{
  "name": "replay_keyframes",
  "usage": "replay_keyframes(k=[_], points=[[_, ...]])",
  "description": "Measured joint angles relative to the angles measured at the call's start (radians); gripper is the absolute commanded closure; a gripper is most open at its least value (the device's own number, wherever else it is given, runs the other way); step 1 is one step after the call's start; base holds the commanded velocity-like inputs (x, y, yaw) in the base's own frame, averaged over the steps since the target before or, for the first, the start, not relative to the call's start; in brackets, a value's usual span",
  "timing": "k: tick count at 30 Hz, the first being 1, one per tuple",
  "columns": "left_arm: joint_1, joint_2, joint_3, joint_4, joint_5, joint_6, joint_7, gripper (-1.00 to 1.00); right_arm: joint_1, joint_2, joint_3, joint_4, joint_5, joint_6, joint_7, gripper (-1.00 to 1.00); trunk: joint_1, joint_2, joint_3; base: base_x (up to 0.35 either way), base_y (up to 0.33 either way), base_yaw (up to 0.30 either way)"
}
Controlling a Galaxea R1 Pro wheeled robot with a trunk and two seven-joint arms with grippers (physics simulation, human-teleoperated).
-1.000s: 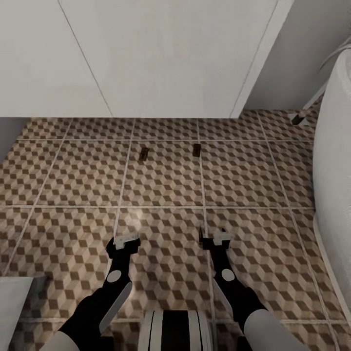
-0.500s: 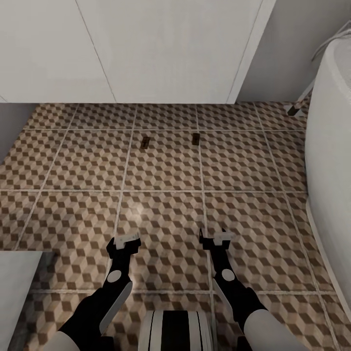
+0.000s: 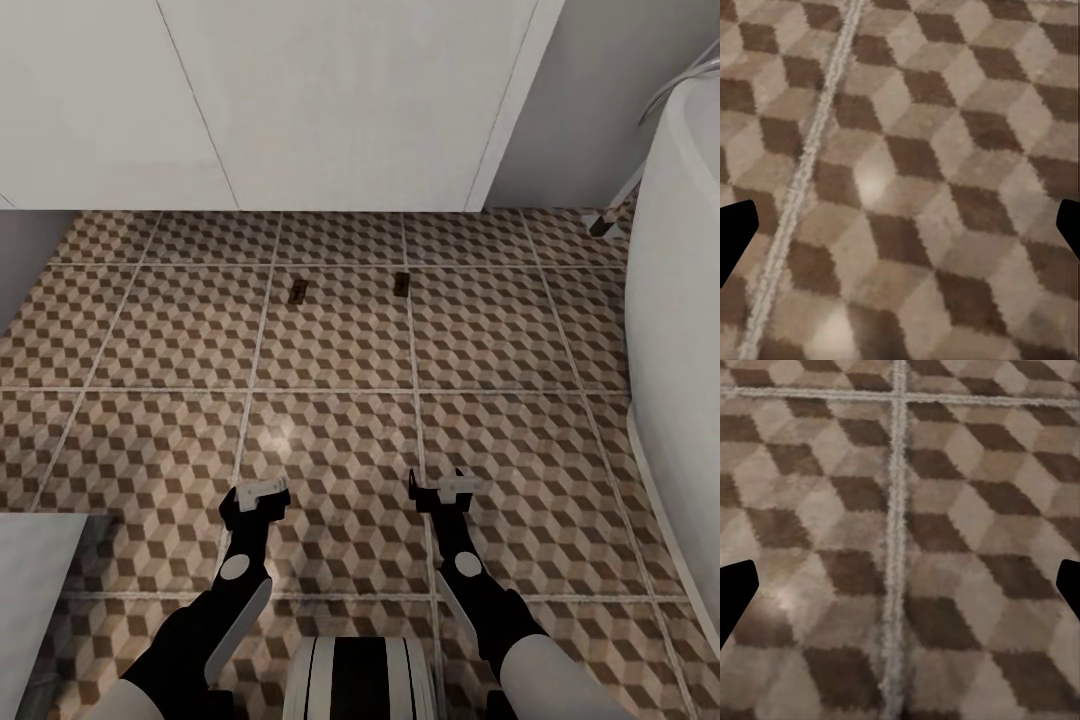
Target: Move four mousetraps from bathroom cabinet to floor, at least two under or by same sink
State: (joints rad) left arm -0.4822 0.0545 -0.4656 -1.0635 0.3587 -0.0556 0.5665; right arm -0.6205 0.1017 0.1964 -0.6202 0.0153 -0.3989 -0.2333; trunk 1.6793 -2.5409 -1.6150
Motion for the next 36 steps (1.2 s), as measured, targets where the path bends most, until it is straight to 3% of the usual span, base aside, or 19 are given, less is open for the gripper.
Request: replay_keyframes(k=[36], points=[[0.0, -0.001, -0.003, 0.004, 0.002, 0.0, -0.002, -1.0, 0.0, -0.001, -0.002, 0.012, -0.003, 0.001, 0.001, -1.0, 0.0, 0.0, 0.0, 0.0, 0.0, 0.0]])
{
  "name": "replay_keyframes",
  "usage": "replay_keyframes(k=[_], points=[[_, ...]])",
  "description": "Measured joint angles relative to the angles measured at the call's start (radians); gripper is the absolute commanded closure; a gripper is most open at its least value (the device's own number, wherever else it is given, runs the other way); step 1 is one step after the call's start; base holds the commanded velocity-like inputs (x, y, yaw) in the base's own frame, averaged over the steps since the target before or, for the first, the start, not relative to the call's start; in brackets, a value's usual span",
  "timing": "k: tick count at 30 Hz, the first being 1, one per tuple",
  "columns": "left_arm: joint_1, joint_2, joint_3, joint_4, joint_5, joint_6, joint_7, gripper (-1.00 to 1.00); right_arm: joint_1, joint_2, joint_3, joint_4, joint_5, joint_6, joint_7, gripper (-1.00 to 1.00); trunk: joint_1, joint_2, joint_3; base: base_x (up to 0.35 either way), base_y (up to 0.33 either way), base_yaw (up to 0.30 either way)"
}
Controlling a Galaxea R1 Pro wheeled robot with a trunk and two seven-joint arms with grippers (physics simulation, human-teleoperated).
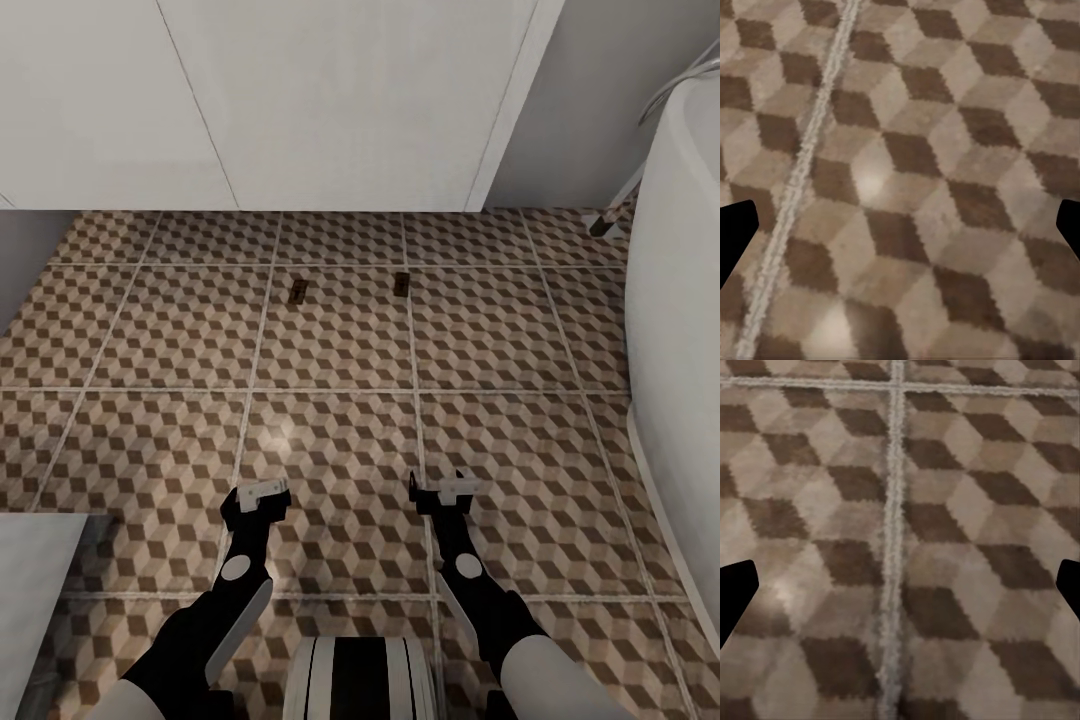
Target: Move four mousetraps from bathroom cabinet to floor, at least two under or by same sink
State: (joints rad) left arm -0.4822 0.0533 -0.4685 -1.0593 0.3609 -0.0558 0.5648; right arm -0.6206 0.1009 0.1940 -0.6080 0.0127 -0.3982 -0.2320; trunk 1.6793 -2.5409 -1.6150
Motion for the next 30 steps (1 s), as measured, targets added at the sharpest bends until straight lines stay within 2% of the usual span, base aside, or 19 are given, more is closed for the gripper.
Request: replay_keyframes(k=[30], points=[[0.0, -0.001, 0.0, 0.024, -0.002, 0.0, 0.0, -1.0, 0.001, -0.002, 0.0, 0.003, 0.001, 0.0, -0.003, -1.0, -0.014, 0.007, 0.116, 0.0, 0.0, 0.0]])
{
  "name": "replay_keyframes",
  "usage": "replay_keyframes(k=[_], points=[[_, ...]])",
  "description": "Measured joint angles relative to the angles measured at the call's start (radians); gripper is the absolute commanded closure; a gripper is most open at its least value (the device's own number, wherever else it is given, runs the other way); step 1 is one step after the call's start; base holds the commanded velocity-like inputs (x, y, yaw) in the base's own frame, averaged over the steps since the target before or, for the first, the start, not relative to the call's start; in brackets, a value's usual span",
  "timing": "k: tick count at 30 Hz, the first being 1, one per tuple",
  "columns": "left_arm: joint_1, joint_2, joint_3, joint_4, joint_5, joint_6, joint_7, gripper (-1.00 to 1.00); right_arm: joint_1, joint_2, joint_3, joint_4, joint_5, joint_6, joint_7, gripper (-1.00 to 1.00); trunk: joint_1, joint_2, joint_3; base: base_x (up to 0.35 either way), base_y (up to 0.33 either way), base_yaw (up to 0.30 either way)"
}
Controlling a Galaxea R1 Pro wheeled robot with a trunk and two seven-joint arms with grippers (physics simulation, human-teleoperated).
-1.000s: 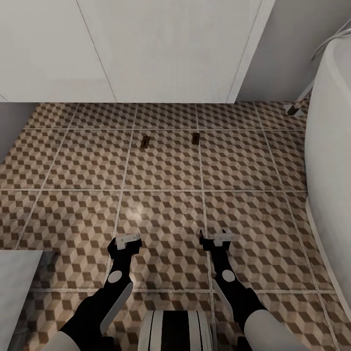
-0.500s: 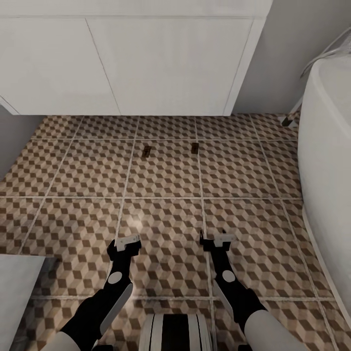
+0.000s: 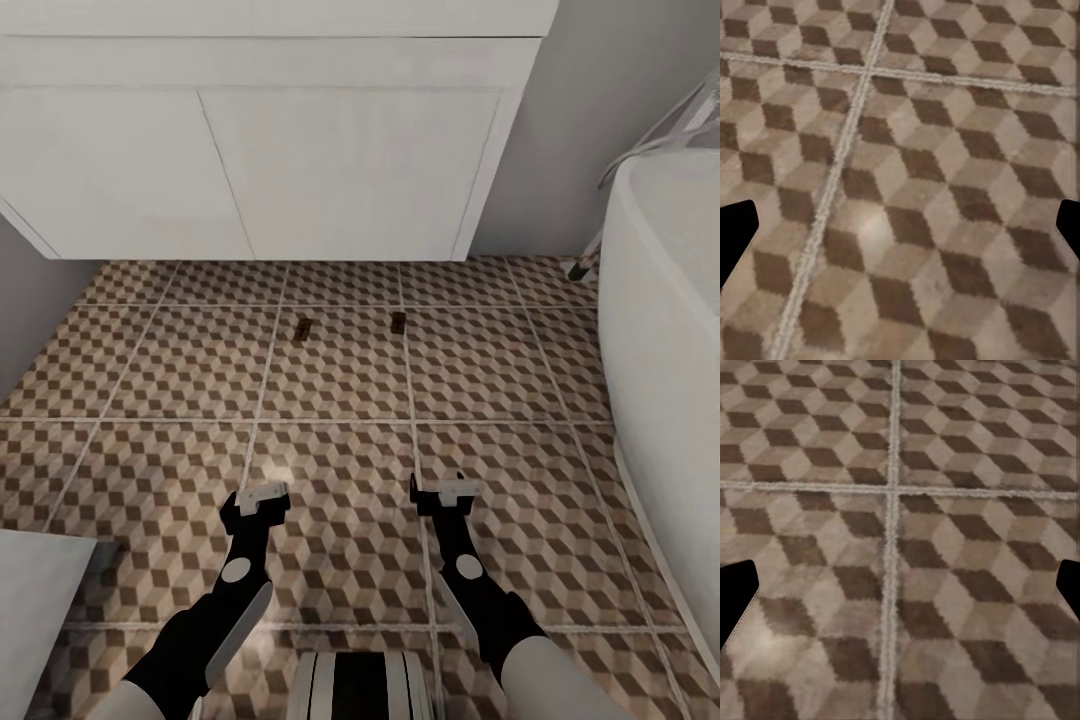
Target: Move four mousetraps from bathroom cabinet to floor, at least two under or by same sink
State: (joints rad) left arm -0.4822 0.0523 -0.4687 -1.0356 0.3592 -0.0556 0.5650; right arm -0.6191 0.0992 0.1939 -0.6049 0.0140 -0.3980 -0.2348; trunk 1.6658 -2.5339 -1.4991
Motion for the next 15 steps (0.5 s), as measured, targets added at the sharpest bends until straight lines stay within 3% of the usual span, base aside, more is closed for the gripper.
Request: replay_keyframes(k=[15], points=[[0.0, 0.0, 0.0, 0.0, 0.001, 0.0, -0.001, -1.0, 0.0, -0.001, -0.001, 0.01, 0.0, -0.001, 0.0, -1.0, -0.007, 0.004, 0.058, 0.0, 0.0, 0.0]])
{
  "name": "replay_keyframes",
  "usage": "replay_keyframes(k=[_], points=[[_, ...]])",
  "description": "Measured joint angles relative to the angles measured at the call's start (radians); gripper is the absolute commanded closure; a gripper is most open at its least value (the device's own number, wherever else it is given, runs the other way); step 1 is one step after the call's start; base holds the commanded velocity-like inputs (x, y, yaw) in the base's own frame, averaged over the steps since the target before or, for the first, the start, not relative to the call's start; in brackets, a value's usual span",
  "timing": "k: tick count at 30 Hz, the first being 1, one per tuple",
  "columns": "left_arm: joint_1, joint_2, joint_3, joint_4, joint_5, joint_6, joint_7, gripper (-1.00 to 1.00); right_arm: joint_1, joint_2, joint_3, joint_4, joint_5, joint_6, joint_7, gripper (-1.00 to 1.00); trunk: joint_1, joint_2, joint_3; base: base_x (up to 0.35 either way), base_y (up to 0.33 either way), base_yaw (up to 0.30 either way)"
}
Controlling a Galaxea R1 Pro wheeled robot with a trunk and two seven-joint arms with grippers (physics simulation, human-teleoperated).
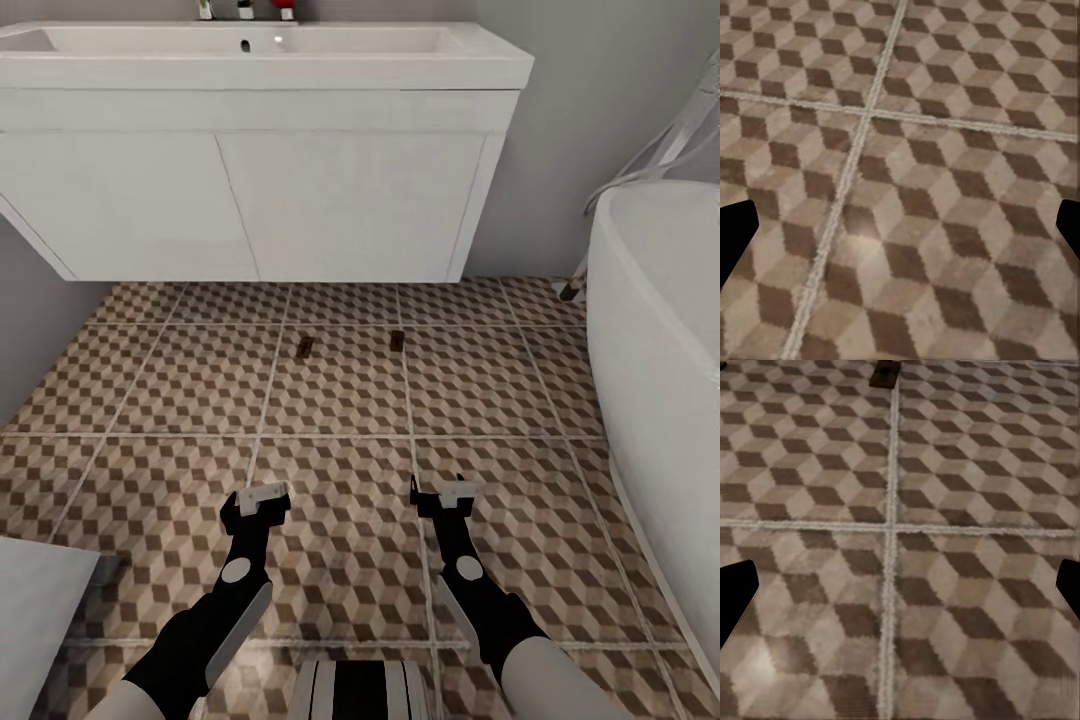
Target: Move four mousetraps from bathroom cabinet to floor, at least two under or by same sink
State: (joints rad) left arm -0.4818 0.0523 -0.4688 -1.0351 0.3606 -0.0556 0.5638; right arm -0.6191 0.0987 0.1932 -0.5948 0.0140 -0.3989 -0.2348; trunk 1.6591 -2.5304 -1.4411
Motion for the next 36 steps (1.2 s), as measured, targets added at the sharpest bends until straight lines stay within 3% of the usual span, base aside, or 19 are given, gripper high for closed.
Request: replay_keyframes(k=[36], points=[[0.0, -0.009, 0.0, 0.0, 0.0, 0.001, 0.0, -1.0, 0.0, 0.0, 0.0, 0.001, 0.0, 0.0, 0.002, -1.0, -0.016, 0.008, 0.139, 0.0, 0.0, 0.0]])
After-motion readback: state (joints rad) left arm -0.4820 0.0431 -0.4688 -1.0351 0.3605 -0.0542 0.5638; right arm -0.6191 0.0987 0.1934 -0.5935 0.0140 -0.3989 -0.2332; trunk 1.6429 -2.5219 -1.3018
